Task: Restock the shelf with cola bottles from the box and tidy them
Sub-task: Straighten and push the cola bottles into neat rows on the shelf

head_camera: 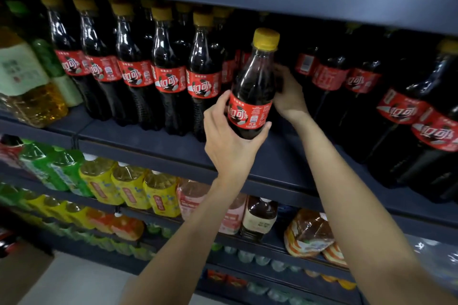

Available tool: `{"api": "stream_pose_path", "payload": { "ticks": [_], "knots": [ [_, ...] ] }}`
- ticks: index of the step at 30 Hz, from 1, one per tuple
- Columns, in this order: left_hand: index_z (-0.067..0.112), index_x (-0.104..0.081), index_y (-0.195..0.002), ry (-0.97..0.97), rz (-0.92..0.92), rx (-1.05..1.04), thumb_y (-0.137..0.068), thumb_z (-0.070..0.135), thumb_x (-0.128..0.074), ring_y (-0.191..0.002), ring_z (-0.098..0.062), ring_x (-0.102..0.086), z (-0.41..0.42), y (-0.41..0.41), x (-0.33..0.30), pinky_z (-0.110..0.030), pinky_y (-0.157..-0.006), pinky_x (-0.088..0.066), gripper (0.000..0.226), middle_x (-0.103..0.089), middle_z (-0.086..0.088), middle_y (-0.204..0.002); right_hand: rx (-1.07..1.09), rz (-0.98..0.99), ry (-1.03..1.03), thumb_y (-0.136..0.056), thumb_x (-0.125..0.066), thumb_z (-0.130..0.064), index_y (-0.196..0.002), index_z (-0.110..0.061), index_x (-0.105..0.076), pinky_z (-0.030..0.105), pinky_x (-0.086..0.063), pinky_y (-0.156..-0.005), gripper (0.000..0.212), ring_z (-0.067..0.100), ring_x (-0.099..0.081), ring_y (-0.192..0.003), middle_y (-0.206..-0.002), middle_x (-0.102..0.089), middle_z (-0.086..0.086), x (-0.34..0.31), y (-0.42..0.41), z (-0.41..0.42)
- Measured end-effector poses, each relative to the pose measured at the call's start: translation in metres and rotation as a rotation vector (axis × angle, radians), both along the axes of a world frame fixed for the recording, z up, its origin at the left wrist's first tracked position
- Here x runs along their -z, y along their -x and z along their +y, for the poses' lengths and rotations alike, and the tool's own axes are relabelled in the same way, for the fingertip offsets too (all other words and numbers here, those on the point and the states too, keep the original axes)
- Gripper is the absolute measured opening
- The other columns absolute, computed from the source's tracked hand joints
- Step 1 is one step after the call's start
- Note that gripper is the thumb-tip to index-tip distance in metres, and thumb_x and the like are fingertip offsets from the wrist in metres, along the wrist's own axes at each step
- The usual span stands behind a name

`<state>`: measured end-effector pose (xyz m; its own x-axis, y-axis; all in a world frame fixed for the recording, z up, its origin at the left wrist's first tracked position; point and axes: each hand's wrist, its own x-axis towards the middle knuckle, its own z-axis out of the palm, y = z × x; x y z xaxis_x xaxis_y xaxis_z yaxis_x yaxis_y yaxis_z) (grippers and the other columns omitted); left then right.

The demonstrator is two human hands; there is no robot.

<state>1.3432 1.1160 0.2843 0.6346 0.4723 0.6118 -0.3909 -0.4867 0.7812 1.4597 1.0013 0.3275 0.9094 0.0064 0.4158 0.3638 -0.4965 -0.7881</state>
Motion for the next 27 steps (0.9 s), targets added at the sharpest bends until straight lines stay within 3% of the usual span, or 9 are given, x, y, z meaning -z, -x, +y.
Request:
{"api": "stream_pose_path", "payload": {
  "ticks": [2, 4, 9, 12, 14, 18, 21, 24, 27],
  "knots": [
    [0.035, -0.029, -0.130, -0.022, 0.008, -0.021, -0.061, 0.044, -0.084, -0.111, -0.015, -0.054, -0.017, -0.005, -0.003, -0.031, -0.077, -0.050, 0.088, -0.050, 0.001, -0.122, -0.087, -0.073, -0.304, -0.088, -0.056, -0.032, -0.119, -0.017, -0.057, 0.036, -0.046, -0.100, 0.034, 0.013, -0.059, -0.108, -0.120, -0.062, 0.004, -0.009, 0.024, -0.016],
    [0.034, -0.030, -0.132, -0.040, 0.034, -0.053, -0.062, 0.043, -0.083, -0.110, -0.016, -0.053, -0.033, -0.017, -0.006, -0.030, -0.072, -0.048, 0.088, -0.049, 0.000, -0.120, -0.197, -0.097, -0.396, -0.087, -0.055, -0.036, -0.117, -0.021, -0.055, 0.029, -0.048, -0.095, 0.033, 0.008, -0.060, -0.106, -0.117, -0.062, 0.001, -0.015, 0.051, -0.027],
    [0.023, -0.030, -0.139, -0.037, 0.129, -0.131, -0.071, 0.020, -0.078, -0.108, -0.028, -0.055, -0.056, -0.055, -0.008, -0.043, -0.063, -0.054, 0.084, -0.046, -0.008, -0.124, -0.243, -0.069, 0.004, -0.072, -0.081, -0.026, -0.143, -0.025, -0.029, 0.007, -0.039, -0.094, 0.088, 0.000, -0.051, -0.115, -0.131, -0.050, -0.013, -0.025, 0.054, -0.015],
    [0.012, -0.023, -0.148, -0.071, 0.180, -0.146, -0.074, 0.015, -0.076, -0.121, -0.030, -0.044, -0.052, -0.063, -0.007, -0.042, -0.075, -0.053, 0.092, -0.039, -0.014, -0.137, -0.224, -0.055, 0.050, -0.072, -0.081, -0.025, -0.145, -0.020, -0.028, 0.019, -0.041, -0.100, 0.090, 0.008, -0.050, -0.121, -0.137, -0.049, -0.005, -0.033, 0.036, -0.002],
    [0.007, -0.023, -0.148, -0.153, 0.177, -0.144, -0.076, 0.016, -0.072, -0.121, -0.030, -0.039, -0.046, -0.060, 0.000, -0.037, -0.074, -0.052, 0.087, -0.036, -0.015, -0.140, -0.199, -0.069, 0.062, -0.074, -0.080, -0.023, -0.147, -0.015, -0.026, 0.025, -0.034, -0.107, 0.090, 0.012, -0.040, -0.130, -0.145, -0.041, 0.003, -0.036, 0.029, 0.007],
    [0.019, -0.018, -0.150, -0.152, 0.256, -0.052, -0.081, 0.013, -0.063, -0.125, -0.028, -0.035, -0.041, -0.052, 0.019, -0.033, -0.070, -0.049, 0.083, -0.030, -0.009, -0.144, -0.174, -0.031, 0.096, -0.077, -0.078, -0.025, -0.149, -0.017, -0.023, 0.046, -0.024, -0.116, 0.091, 0.027, -0.024, -0.141, -0.150, -0.029, 0.010, -0.035, 0.018, 0.019],
    [0.023, -0.020, -0.149, -0.142, 0.265, -0.064, -0.083, 0.006, -0.060, -0.126, -0.029, -0.037, -0.032, -0.054, 0.020, -0.038, -0.075, -0.051, 0.079, -0.033, -0.011, -0.142, -0.187, -0.022, 0.096, -0.077, -0.077, -0.026, -0.149, -0.016, -0.023, 0.045, -0.025, -0.115, 0.091, 0.025, -0.026, -0.141, -0.152, -0.029, 0.009, -0.035, 0.015, 0.019],
    [0.020, -0.025, -0.148, -0.161, 0.258, -0.126, -0.084, 0.003, -0.061, -0.121, -0.031, -0.046, -0.025, -0.061, 0.015, -0.043, -0.078, -0.052, 0.075, -0.042, -0.012, -0.135, -0.157, -0.009, 0.068, -0.077, -0.078, -0.026, -0.147, -0.012, -0.026, 0.045, -0.036, -0.109, 0.088, 0.024, -0.042, -0.132, -0.146, -0.040, 0.009, -0.033, 0.014, 0.019],
    [0.021, -0.025, -0.148, -0.211, 0.252, -0.171, -0.082, 0.002, -0.064, -0.115, -0.031, -0.051, -0.023, -0.065, 0.011, -0.043, -0.072, -0.052, 0.079, -0.046, -0.013, -0.131, -0.103, 0.012, 0.032, -0.079, -0.076, -0.024, -0.141, -0.009, -0.032, 0.040, -0.044, -0.103, 0.077, 0.021, -0.053, -0.121, -0.135, -0.051, 0.008, -0.030, 0.016, 0.021]
  ]
}}
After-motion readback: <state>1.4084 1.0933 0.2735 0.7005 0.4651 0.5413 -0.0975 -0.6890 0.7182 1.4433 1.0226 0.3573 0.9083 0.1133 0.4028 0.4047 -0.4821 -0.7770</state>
